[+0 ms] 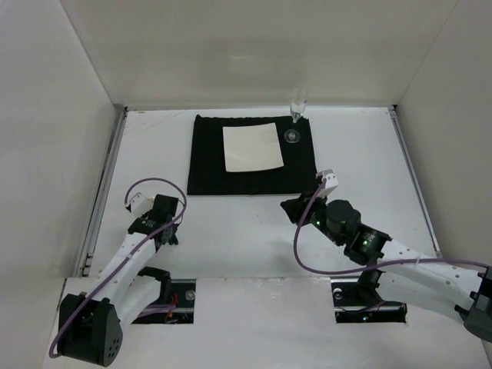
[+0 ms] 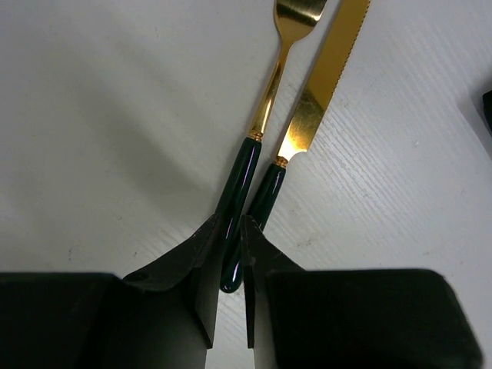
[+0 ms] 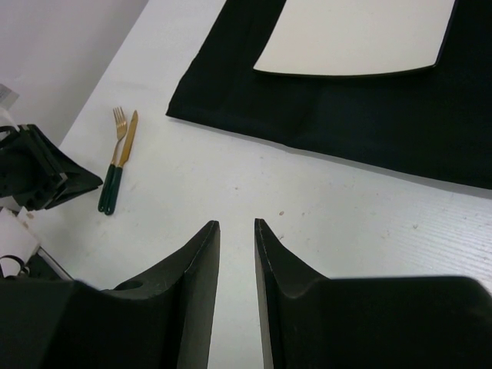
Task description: Set the dinner table for one person
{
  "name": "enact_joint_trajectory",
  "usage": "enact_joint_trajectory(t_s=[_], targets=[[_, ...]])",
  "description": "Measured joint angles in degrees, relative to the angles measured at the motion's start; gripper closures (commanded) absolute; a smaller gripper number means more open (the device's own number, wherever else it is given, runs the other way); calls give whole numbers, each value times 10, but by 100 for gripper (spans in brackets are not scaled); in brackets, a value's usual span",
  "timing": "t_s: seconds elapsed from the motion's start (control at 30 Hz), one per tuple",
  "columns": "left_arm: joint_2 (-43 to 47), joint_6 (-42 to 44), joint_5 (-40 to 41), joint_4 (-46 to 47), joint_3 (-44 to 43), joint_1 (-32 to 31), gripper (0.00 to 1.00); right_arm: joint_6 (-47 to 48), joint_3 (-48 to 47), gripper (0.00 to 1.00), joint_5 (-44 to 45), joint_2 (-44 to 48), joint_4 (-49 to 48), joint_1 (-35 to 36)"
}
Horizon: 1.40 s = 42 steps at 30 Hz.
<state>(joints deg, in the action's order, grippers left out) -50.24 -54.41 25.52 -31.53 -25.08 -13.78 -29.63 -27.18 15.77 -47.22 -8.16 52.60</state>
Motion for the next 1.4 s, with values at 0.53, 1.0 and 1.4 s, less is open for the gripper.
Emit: enact_joint_trajectory(t_s=[0.53, 1.0, 1.4], targets=[[-40, -1, 0, 12, 3, 8, 78, 0, 0, 70, -2, 11, 0, 0], [5, -1, 3, 14, 8, 15, 79, 0, 0, 70, -4, 10, 0, 0], [-18, 3, 15, 5, 8, 2, 77, 0, 0, 70, -4, 3, 0, 0]])
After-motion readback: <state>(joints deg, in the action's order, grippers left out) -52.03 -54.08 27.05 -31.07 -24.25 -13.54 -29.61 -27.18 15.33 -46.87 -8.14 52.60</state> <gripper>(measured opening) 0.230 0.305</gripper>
